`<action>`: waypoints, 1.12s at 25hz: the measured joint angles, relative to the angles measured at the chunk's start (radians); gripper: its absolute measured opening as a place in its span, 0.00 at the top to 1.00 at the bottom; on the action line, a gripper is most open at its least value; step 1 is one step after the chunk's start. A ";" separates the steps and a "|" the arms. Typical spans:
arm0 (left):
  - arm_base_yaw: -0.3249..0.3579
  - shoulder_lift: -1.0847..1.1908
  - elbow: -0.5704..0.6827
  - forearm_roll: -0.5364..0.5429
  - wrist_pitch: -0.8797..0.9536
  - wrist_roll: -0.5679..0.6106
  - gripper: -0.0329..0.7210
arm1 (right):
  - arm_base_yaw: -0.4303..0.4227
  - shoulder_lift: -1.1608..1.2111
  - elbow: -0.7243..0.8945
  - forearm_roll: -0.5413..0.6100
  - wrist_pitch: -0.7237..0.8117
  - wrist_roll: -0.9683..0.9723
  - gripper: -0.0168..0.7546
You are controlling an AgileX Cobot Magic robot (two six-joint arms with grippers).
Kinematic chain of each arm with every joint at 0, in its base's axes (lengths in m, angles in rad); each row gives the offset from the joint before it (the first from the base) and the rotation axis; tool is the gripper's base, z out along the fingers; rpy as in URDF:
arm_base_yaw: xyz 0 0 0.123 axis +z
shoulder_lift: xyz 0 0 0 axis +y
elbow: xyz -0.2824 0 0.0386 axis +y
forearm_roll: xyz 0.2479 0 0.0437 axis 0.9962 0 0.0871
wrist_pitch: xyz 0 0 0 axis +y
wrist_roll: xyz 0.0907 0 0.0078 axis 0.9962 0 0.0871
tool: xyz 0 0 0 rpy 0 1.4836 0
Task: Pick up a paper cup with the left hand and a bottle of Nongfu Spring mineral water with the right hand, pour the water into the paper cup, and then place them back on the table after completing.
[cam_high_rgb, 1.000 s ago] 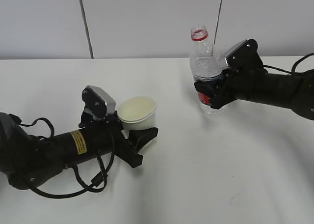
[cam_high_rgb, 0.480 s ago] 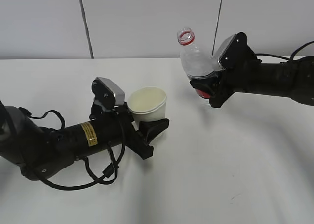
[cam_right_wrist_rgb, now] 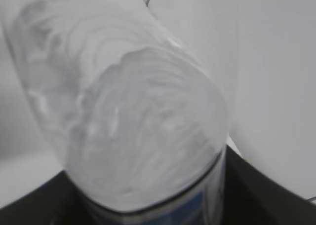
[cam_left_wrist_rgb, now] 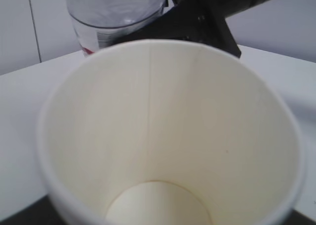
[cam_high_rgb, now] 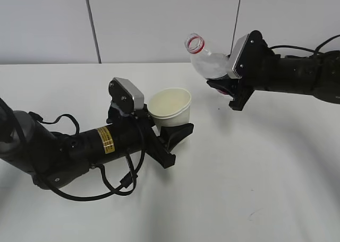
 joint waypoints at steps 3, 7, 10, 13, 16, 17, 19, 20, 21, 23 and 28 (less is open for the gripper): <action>0.000 0.000 0.000 0.000 0.003 0.000 0.44 | 0.000 0.000 -0.001 -0.001 0.002 -0.060 0.43; 0.000 0.000 0.000 0.000 0.008 0.000 0.44 | 0.000 0.000 -0.001 -0.001 0.002 -0.128 0.43; 0.000 0.000 0.000 0.000 0.012 0.000 0.44 | 0.000 0.000 -0.001 -0.002 0.002 -0.166 0.43; 0.000 0.000 0.000 -0.001 0.016 0.000 0.44 | 0.000 0.000 -0.001 -0.002 0.002 -0.196 0.43; 0.000 0.000 0.000 -0.003 0.017 0.000 0.44 | 0.000 0.000 -0.001 -0.002 0.002 -0.226 0.43; 0.000 0.000 0.000 -0.003 0.017 0.000 0.44 | 0.000 0.000 -0.001 -0.002 0.002 -0.239 0.43; 0.000 0.000 0.000 -0.003 0.018 0.000 0.44 | 0.000 0.000 -0.001 -0.002 0.002 -0.257 0.43; 0.000 0.000 0.000 -0.003 0.018 0.000 0.44 | 0.000 0.000 -0.001 -0.002 0.002 -0.267 0.43; 0.000 0.000 0.000 -0.003 0.019 0.000 0.44 | 0.000 0.000 -0.001 -0.003 0.002 -0.276 0.43; 0.000 0.000 0.000 -0.003 0.019 0.000 0.44 | 0.000 0.000 -0.001 -0.003 0.002 -0.293 0.43; 0.000 0.000 0.000 -0.003 0.020 0.000 0.44 | 0.000 0.000 -0.001 -0.003 0.002 -0.331 0.43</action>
